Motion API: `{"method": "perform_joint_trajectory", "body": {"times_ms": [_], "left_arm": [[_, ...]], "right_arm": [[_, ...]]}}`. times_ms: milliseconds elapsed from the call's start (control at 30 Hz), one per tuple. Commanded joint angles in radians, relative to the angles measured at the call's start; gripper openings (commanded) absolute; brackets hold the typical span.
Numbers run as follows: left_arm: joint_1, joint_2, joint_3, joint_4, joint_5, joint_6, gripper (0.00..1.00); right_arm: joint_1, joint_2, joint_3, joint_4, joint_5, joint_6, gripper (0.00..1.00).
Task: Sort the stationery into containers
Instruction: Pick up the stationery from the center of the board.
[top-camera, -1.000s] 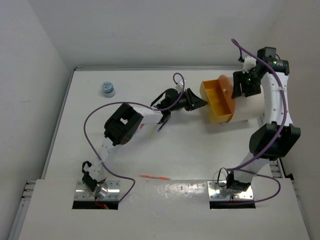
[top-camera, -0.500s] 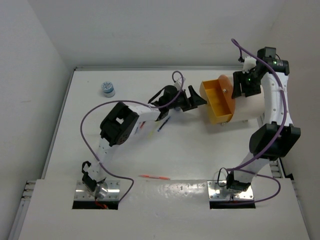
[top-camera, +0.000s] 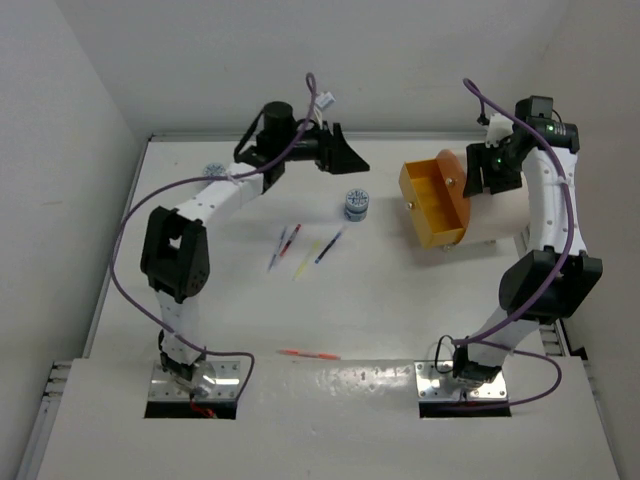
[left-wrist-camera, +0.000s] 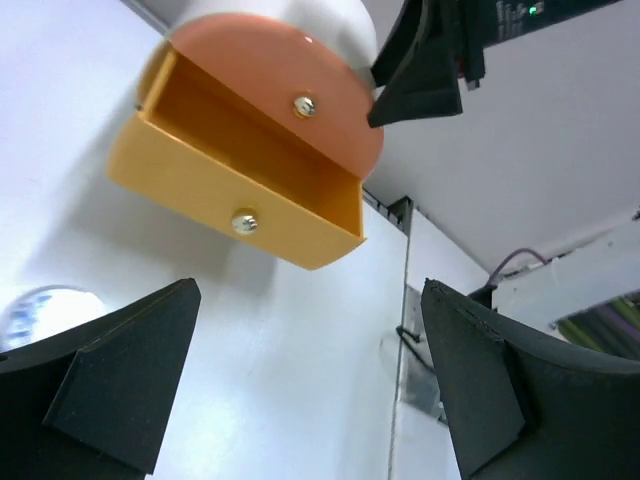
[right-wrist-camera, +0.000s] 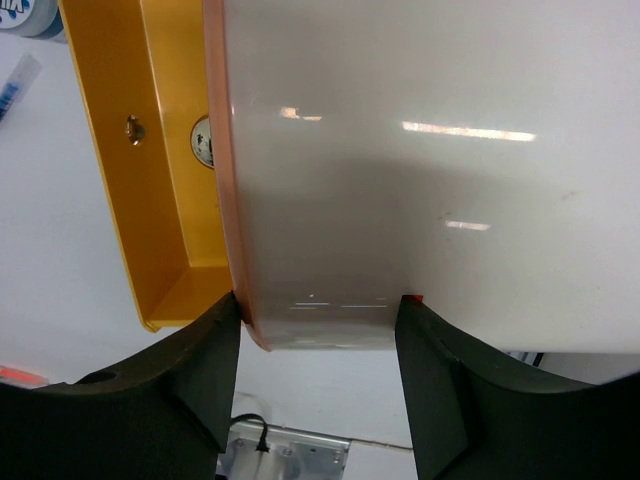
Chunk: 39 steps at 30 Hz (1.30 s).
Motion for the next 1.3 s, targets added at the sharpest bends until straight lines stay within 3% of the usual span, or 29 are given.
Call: {"method": "perform_joint_trajectory", "body": {"times_ms": [0,33,100,133,200,267,333,433,500,533,633,733,867,967,1267], "left_arm": [[0.143,-0.002,0.05,-0.133,0.204,0.123,1.0],[0.168,0.07,0.219,-0.458,0.143,0.337,1.0],[0.144,0.191,0.526,-0.855,0.045,0.636,1.0],[0.084,0.275,0.739,-1.042,-0.182,0.74,1.0],[0.035,0.29,0.755,-1.107,-0.292,0.948,1.0],[-0.007,0.258,0.678,-1.077,-0.4,0.987,1.0],[0.002,0.209,0.584,-1.006,-0.388,0.962,1.0],[0.053,0.143,0.453,-0.839,-0.401,0.8,1.0],[0.033,0.169,0.518,-0.863,-0.519,0.856,1.0],[-0.022,0.187,0.547,-0.915,-0.697,0.89,1.0],[-0.093,0.227,0.563,-0.93,-0.823,1.001,1.0],[-0.105,0.242,0.514,-0.879,-0.813,1.039,1.0],[-0.116,0.342,0.632,-0.952,-0.704,1.047,0.99],[-0.136,0.359,0.617,-0.917,-0.686,1.042,0.98],[-0.154,0.433,0.586,-0.799,-0.601,0.933,0.95]], "right_arm": [[-0.007,0.063,-0.067,-0.176,-0.005,0.034,0.55],[-0.007,0.063,-0.071,-0.176,-0.005,0.032,0.55],[-0.007,0.06,-0.079,-0.175,-0.003,0.03,0.55],[-0.007,0.058,-0.085,-0.173,-0.002,0.03,0.55],[-0.005,0.052,-0.096,-0.167,-0.002,0.033,0.55],[-0.007,0.052,-0.09,-0.17,0.001,0.03,0.55],[-0.005,0.052,-0.084,-0.173,0.004,0.029,0.55],[-0.005,0.049,-0.079,-0.175,0.006,0.03,0.55],[-0.005,0.049,-0.079,-0.175,0.003,0.034,0.55],[-0.005,0.052,-0.077,-0.176,0.001,0.032,0.55],[-0.005,0.058,-0.07,-0.178,0.003,0.032,0.55],[-0.005,0.061,-0.068,-0.181,0.0,0.032,0.55],[-0.004,0.06,-0.077,-0.176,0.0,0.034,0.55],[-0.004,0.061,-0.079,-0.176,-0.002,0.032,0.55],[-0.004,0.069,-0.071,-0.189,-0.014,0.027,0.55]]}}
